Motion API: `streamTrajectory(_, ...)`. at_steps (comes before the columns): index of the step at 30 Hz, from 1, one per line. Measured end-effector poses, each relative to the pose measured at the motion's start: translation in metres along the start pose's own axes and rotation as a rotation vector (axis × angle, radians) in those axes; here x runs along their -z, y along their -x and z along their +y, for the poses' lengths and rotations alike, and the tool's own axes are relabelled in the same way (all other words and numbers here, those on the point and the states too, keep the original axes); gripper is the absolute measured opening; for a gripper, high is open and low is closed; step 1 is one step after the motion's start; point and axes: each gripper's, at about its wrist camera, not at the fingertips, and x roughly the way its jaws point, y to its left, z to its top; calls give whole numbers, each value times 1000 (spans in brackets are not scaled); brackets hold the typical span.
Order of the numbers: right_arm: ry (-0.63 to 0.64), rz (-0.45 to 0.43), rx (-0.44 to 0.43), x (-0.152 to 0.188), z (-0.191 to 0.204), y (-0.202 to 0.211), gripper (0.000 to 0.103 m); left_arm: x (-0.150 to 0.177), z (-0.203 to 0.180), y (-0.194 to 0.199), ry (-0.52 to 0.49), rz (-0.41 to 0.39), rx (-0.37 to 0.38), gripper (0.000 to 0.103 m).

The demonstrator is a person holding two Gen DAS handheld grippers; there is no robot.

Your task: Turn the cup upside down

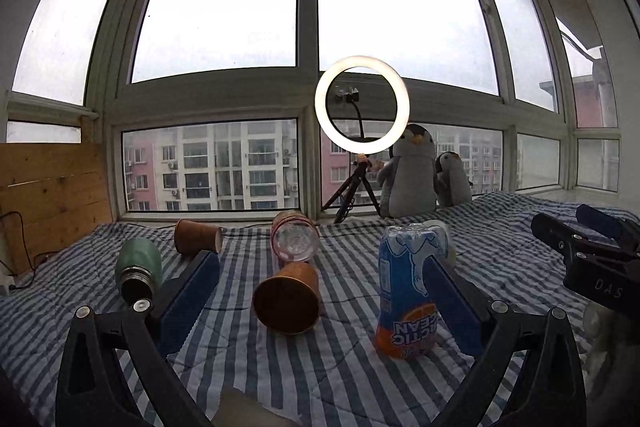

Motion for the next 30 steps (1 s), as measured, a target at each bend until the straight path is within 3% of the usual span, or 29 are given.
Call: streamTrajectory(30,10,-4,10,1,0,-4,86,1,2,-3,16,11,-19,103)
